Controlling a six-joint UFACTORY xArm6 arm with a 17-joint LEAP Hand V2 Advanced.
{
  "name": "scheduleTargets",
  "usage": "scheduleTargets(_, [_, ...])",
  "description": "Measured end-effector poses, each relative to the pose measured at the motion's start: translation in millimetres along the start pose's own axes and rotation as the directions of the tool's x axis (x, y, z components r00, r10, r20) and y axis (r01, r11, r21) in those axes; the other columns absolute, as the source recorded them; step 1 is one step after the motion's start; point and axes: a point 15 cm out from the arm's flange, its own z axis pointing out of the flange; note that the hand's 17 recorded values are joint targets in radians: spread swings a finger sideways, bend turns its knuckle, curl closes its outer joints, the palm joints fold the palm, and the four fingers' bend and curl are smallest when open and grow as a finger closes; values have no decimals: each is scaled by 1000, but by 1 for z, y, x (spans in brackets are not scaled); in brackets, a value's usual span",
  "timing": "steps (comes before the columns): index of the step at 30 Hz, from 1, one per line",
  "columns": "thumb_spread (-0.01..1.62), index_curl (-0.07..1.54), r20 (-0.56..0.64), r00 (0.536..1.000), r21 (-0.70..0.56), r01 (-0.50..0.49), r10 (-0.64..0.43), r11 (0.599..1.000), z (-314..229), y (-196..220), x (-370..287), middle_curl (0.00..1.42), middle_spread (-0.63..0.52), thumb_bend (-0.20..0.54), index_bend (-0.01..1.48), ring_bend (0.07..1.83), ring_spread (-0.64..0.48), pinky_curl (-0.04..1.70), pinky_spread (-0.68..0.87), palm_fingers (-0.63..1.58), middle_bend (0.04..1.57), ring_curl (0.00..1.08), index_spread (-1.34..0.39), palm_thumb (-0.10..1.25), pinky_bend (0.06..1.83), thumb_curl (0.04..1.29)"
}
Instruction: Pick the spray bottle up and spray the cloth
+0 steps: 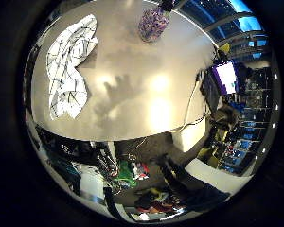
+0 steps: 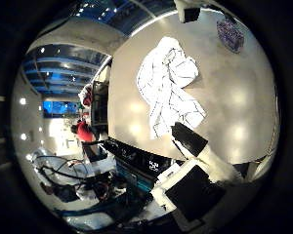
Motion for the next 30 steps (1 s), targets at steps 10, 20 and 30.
scheduleTargets(10, [1082,358,61,986,57,-158,154,986,-10,2,25,287,62,-36,167,196,164,332,386,115,189,192,-326,720,249,335])
scheduleTargets(20, [1033,288,215,920,188,-369,328,910,-31,-4,77,314,62,-33,129,238,156,340,384,114,202,238,-276,479,311,280])
scheduleTargets(30, [994,206,413,821,254,-520,395,815,-16,-25,135,328,129,-30,130,332,188,366,435,-19,197,270,-199,417,521,278])
